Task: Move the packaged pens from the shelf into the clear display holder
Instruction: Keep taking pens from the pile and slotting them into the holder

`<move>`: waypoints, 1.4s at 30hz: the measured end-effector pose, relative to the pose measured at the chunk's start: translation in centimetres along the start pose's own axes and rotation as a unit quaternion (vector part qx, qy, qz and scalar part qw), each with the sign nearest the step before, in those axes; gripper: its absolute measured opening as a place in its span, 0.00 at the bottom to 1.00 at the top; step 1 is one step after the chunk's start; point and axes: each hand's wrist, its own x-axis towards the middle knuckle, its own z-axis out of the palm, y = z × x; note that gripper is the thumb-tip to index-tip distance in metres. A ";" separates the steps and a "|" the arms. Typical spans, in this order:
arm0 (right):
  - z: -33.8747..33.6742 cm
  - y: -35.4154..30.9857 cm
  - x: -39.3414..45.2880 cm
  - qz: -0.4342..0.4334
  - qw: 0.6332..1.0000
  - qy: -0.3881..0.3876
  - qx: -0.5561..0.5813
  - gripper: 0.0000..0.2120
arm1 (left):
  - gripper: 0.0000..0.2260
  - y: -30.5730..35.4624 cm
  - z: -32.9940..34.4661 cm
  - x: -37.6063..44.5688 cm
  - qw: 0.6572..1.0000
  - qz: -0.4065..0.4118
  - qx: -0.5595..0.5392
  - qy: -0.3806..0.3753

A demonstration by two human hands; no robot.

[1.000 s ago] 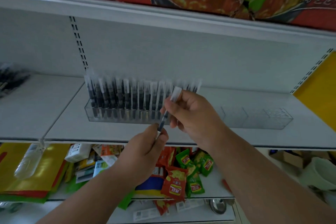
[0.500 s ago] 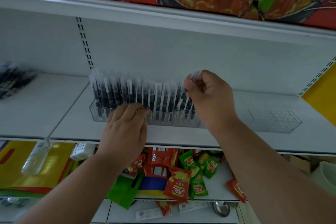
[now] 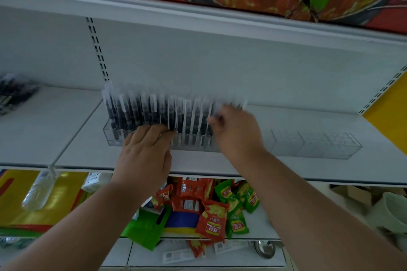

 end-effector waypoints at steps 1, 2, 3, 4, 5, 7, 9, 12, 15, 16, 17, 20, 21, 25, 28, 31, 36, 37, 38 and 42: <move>0.3 0.0 0.0 -0.005 1.000 -0.012 -0.022 0.14 | 0.20 0.0 0.0 0.1 1.000 0.001 0.000 0.000; 0.4 0.1 -0.2 -0.003 0.999 -0.014 -0.029 0.15 | 0.20 0.1 0.0 0.1 1.000 0.002 0.001 0.000; 0.4 0.3 -0.2 0.005 0.999 -0.010 -0.031 0.17 | 0.21 0.1 -0.1 0.1 1.000 0.001 0.001 0.000; 0.4 0.4 -0.2 0.010 0.999 -0.006 -0.032 0.17 | 0.21 0.2 -0.2 0.1 1.000 -0.002 0.001 0.002; 0.4 0.5 -0.2 0.017 0.999 -0.002 -0.032 0.17 | 0.21 0.2 -0.2 0.1 1.000 -0.003 0.001 0.003; 0.6 0.8 -0.4 0.027 0.999 -0.005 -0.024 0.14 | 0.22 0.3 -0.2 0.1 1.000 -0.003 0.003 -0.001; 0.9 0.9 -1.1 0.036 0.999 -0.007 0.003 0.13 | 0.22 0.3 -0.3 0.1 1.000 -0.004 0.008 -0.012; 0.6 0.8 -2.4 0.013 0.999 0.027 0.021 0.12 | 0.23 0.2 -0.8 0.1 0.999 -0.005 0.005 -0.035; -0.2 0.0 -3.5 -0.051 0.997 0.060 0.012 0.12 | 0.22 0.4 -1.4 -0.3 0.999 -0.009 -0.029 -0.032; -0.4 -0.5 -3.8 -0.079 0.995 0.065 0.015 0.12 | 0.22 0.4 -1.7 -0.7 0.999 -0.014 -0.032 -0.025; -0.3 -1.3 -3.9 -0.105 0.992 0.065 0.020 0.13 | 0.21 0.3 -2.1 -1.3 0.999 -0.019 -0.029 -0.018; 0.8 -4.2 -3.9 -0.162 0.986 0.042 0.026 0.15 | 0.20 -1.4 -3.3 -2.9 0.999 -0.032 -0.004 -0.014; 1.2 -5.3 -3.9 -0.175 0.984 0.033 0.028 0.15 | 0.19 -2.3 -3.7 -3.5 0.999 -0.041 0.001 -0.017; 3.9 -11.2 -3.9 -0.219 0.975 -0.034 0.019 0.15 | 0.19 -7.5 -6.2 -7.0 0.993 -0.113 0.026 -0.014; 6.0 -16.7 -3.5 -0.244 0.964 -0.104 -0.006 0.17 | 0.18 -11.7 -8.4 -10.1 0.986 -0.163 0.039 -0.012; 8.7 -22.9 -3.4 -0.256 0.958 -0.128 -0.029 0.19 | 0.18 -17.0 -10.8 -13.2 0.978 -0.198 0.063 -0.016; 14.0 -33.0 -3.9 -0.244 0.964 -0.105 0.010 0.19 | 0.19 -27.3 -15.0 -16.7 0.969 -0.224 0.099 -0.038; 15.1 -34.9 -4.0 -0.239 0.966 -0.101 0.014 0.19 | 0.20 -29.2 -15.9 -17.0 0.969 -0.224 0.097 -0.040; 15.8 -36.4 -4.0 -0.234 0.967 -0.101 0.017 0.19 | 0.21 -30.7 -16.6 -17.2 0.969 -0.223 0.092 -0.044; 18.3 -40.4 -3.3 -0.212 0.971 -0.109 0.011 0.20 | 0.22 -35.4 -18.1 -16.6 0.973 -0.209 0.077 -0.057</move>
